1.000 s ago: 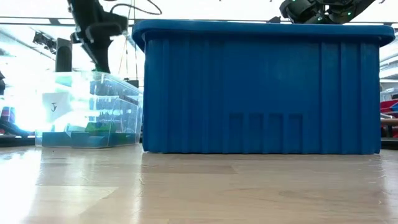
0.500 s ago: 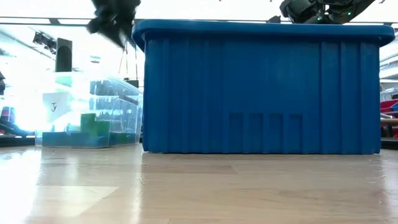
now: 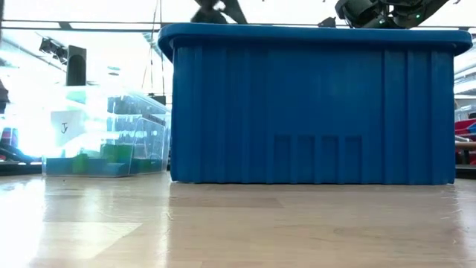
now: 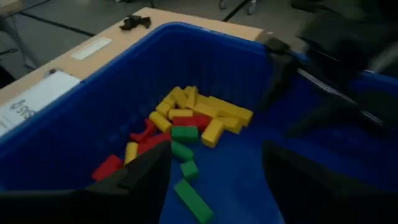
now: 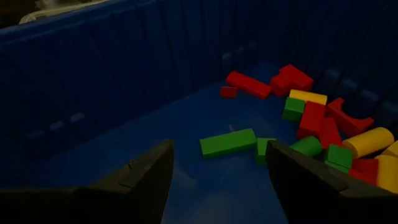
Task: Sort blocks
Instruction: Put the green block into the transparent bin
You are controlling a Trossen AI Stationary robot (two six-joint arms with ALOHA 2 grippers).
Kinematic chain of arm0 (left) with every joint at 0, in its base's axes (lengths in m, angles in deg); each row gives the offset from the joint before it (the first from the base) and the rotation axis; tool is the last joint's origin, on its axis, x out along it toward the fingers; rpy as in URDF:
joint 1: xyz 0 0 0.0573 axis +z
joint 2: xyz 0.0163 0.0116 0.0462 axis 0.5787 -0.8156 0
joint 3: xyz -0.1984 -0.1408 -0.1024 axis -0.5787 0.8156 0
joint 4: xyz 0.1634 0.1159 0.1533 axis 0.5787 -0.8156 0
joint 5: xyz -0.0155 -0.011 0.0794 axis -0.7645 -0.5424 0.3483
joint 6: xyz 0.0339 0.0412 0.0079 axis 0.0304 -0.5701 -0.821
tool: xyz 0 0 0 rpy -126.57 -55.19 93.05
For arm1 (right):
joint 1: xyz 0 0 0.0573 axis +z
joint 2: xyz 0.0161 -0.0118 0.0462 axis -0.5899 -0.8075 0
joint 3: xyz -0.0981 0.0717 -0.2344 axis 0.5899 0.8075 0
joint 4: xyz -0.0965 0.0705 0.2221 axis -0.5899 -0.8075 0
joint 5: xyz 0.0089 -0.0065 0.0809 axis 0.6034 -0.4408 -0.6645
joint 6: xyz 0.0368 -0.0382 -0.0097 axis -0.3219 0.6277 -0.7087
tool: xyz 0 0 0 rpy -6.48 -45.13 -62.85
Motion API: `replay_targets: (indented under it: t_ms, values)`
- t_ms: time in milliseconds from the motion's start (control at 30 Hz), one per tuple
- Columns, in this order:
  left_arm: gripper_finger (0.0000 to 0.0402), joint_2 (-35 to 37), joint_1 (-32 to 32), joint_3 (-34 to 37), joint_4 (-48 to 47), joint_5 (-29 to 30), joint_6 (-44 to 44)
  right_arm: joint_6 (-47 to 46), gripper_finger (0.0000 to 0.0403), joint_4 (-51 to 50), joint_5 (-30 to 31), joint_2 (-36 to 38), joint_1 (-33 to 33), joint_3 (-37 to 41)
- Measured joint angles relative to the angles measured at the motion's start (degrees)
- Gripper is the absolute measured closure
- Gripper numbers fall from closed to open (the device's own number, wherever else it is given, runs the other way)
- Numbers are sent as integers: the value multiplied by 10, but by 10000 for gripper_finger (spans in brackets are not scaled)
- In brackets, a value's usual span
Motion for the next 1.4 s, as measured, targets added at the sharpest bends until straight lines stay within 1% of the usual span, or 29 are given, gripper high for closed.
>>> replay_targets:
  t_ms: [67, 233, 367, 500, 667, 767, 1033, 1233, 1400]
  values:
    - [140, -50, 12, -55, -13, -12, -8, 0, 149, -5, -5, 0, 0, 0]
    - [130, -163, 35, -171, -47, -19, -16, 0, 149, -26, -8, 0, 0, 0]
    - [130, -223, 50, -218, -53, -19, -5, 0, 149, -31, -9, 0, 0, 0]
    - [132, -260, 67, -222, -56, -19, 20, 0, 149, -33, -9, 0, -2, 0]
    - [132, -295, 89, -222, -76, -21, 76, 0, 149, -43, -9, 0, -8, 0]
    - [132, -318, 99, -222, -80, -33, 102, 1, 149, -44, -8, 0, -8, 0]
    - [133, -382, 99, -222, -92, -49, 116, 16, 149, -50, -8, 0, -8, 0]
    - [133, -422, 101, -222, -131, -51, 151, 16, 149, -55, -8, 0, -8, 0]
    - [133, -447, 101, -222, -150, -74, 165, 21, 149, -47, -8, 0, -8, 16]
